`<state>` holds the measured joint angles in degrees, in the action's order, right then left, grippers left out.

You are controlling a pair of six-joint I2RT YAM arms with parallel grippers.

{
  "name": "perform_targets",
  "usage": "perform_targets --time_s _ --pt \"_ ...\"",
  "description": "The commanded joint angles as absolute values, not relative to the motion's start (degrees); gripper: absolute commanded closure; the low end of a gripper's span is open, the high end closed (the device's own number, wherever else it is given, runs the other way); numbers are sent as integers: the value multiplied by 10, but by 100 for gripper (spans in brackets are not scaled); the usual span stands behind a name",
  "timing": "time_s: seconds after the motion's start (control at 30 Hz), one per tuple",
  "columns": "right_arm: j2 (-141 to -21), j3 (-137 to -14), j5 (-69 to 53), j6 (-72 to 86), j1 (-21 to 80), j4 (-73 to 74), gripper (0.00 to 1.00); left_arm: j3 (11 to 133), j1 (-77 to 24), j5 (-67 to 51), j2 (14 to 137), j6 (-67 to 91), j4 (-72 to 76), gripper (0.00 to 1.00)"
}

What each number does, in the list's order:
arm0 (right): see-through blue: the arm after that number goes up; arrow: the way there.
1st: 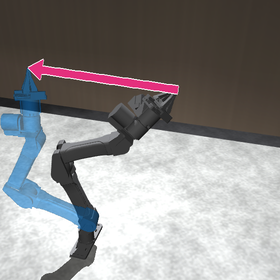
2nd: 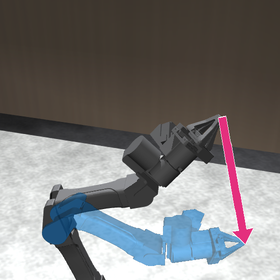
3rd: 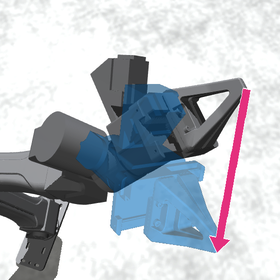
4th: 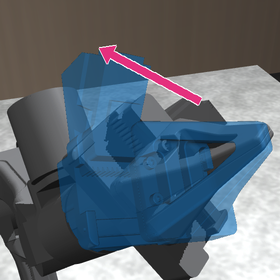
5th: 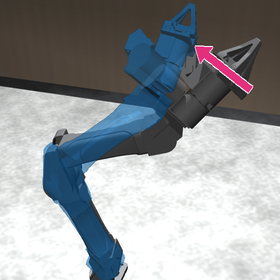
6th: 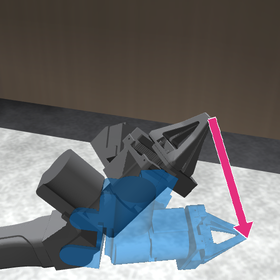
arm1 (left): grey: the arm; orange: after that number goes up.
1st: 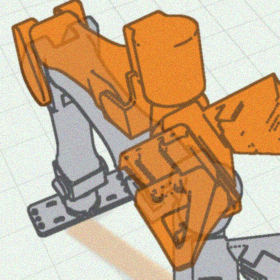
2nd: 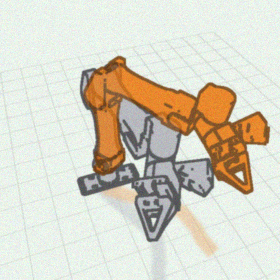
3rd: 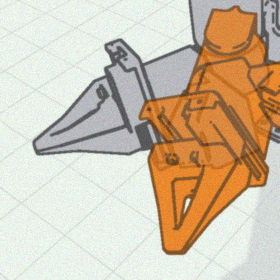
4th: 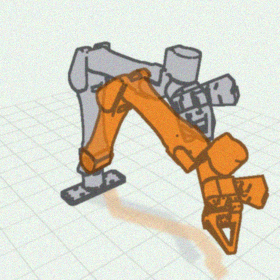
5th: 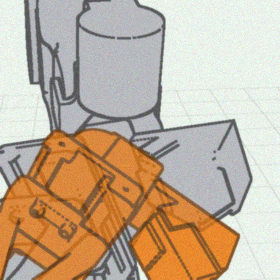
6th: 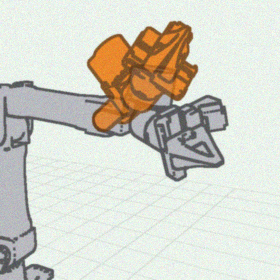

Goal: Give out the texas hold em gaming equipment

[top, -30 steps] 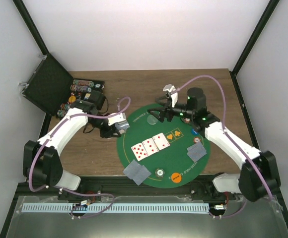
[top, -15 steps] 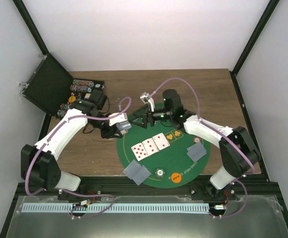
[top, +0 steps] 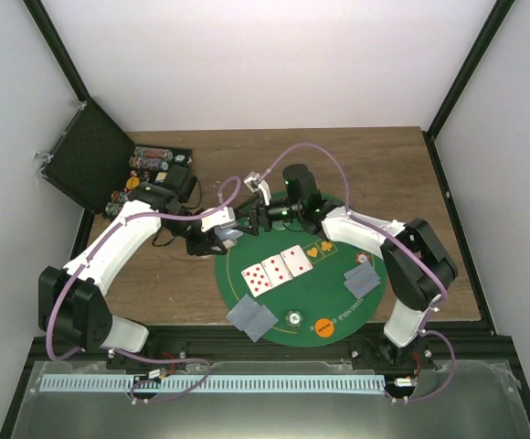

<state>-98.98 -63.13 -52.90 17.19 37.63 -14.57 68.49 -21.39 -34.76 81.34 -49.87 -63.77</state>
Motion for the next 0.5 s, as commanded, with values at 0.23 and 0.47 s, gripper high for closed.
perform_targets --time_s 0.23,0.47 --pt "-967 -638 -394 131 386 -116 29 701 -215 -373 807 -501 -637 69" --pt "-931 -632 -339 100 386 -79 36 697 -215 -364 807 -496 -630 70"
